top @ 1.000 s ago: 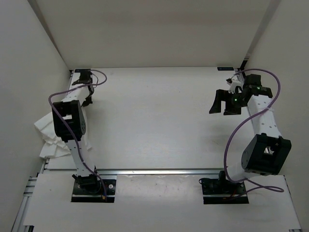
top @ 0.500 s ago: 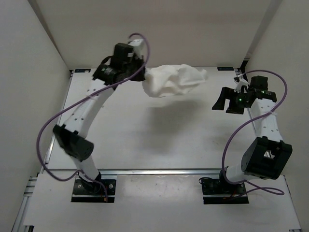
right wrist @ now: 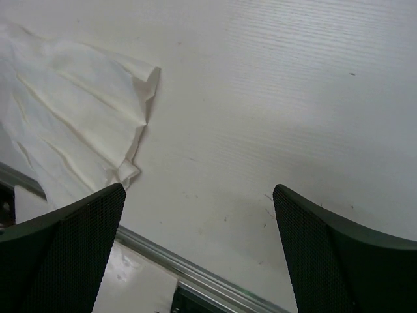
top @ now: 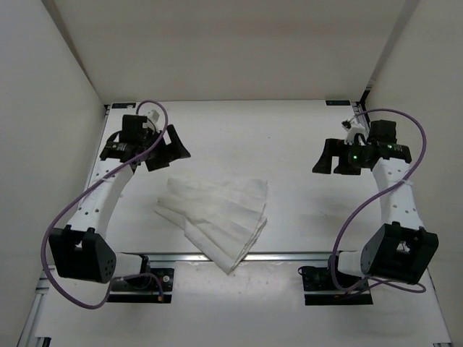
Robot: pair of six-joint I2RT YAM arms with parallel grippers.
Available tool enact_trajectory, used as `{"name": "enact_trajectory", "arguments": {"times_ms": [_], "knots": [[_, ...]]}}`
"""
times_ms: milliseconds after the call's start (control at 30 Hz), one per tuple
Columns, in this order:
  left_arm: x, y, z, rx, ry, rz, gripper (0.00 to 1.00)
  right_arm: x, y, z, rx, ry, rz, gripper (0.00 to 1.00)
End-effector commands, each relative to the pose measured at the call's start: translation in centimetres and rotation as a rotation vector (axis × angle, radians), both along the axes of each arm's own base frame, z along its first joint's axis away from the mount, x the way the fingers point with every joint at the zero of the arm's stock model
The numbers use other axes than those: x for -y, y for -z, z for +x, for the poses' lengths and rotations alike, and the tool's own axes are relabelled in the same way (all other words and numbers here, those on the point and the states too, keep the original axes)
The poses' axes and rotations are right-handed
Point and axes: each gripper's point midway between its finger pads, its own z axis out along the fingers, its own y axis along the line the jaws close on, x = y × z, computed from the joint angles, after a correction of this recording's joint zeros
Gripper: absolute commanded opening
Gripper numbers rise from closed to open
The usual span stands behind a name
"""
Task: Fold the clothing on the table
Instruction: Move the skirt to the center of the board, then flatten the skirt out
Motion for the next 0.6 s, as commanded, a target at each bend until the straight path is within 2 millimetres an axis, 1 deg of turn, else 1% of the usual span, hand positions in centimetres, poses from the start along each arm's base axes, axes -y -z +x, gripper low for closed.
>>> {"name": "enact_trajectory", "arguments": {"times_ms": [0, 33, 67, 100, 133, 167, 200, 233, 267, 300, 333, 367, 400, 433, 467, 500, 533, 567], "knots": [[1.0, -0.2, -1.3, -0.028, 0.094, 0.075, 0.98, -3.6, -1.7, -0.6, 0.076, -0.214, 0.023, 0.99], [0.5, -0.3, -1.9, -0.066, 0.090, 0.132, 0.99, -5.3, -2.0, -0.8, 0.089, -0.291, 0.023, 0.99], [-1.1, -0.4, -1.4, -0.075, 0.032, 0.212, 0.99, -6.0, -3.0, -0.1, 0.125, -0.339, 0.007, 1.00], [-3.0, 0.0, -2.1, -0.127, -0.049, 0.259, 0.99, -8.0, -3.3, 0.2, 0.146, -0.430, -0.026, 0.99], [-4.9, 0.0, -2.4, -0.163, -0.161, 0.229, 0.99, -10.3, -3.6, -0.1, 0.164, -0.521, -0.046, 0.99], [-7.6, 0.0, -2.5, -0.145, -0.283, 0.170, 0.99, -12.3, -3.9, 0.5, 0.203, -0.608, -0.100, 0.99], [-7.3, 2.5, -3.8, -0.217, -0.331, 0.025, 0.98, -13.1, -3.9, 1.7, 0.225, -0.654, -0.163, 0.99], [-8.9, -0.7, -2.5, -0.043, -0.436, -0.141, 0.99, -15.1, -2.6, 1.8, 0.201, -0.719, -0.199, 0.99], [-10.7, -0.7, -3.8, 0.036, -0.530, -0.186, 0.99, -16.9, -3.5, 2.4, 0.242, -0.777, -0.211, 0.99], [-11.9, -2.4, -3.7, 0.178, -0.614, -0.215, 0.98, -18.3, -3.7, 3.5, 0.247, -0.819, -0.209, 0.99], [-13.6, -3.7, -3.4, 0.280, -0.699, -0.188, 0.99, -20.3, -4.2, 4.2, 0.254, -0.863, -0.189, 0.99], [-13.6, -4.5, -4.0, 0.344, -0.716, -0.178, 0.99, -21.7, -4.4, 4.0, 0.259, -0.895, -0.165, 0.99], [-14.8, -4.0, -4.3, 0.353, -0.796, -0.158, 0.99, -23.0, -4.4, 4.9, 0.285, -0.906, -0.159, 1.00], [-15.4, -4.8, -5.2, 0.393, -0.842, -0.153, 0.99, -24.8, -4.5, 4.4, 0.330, -0.960, -0.150, 0.99], [-15.8, -4.8, -6.0, 0.414, -0.875, -0.143, 0.99, -26.2, -4.4, 3.9, 0.360, -1.002, -0.143, 0.99], [-15.8, -5.1, -6.7, 0.436, -0.898, -0.132, 0.99, -27.2, -3.9, 3.4, 0.370, -1.041, -0.142, 0.99], [-16.7, -5.1, -7.2, 0.447, -0.966, -0.124, 0.99, -28.1, -3.3, 3.0, 0.370, -1.071, -0.120, 0.99], [-15.9, -4.6, -7.9, 0.425, -0.962, -0.137, 0.99, -28.8, -2.8, 2.3, 0.368, -1.093, -0.112, 0.99]]}}
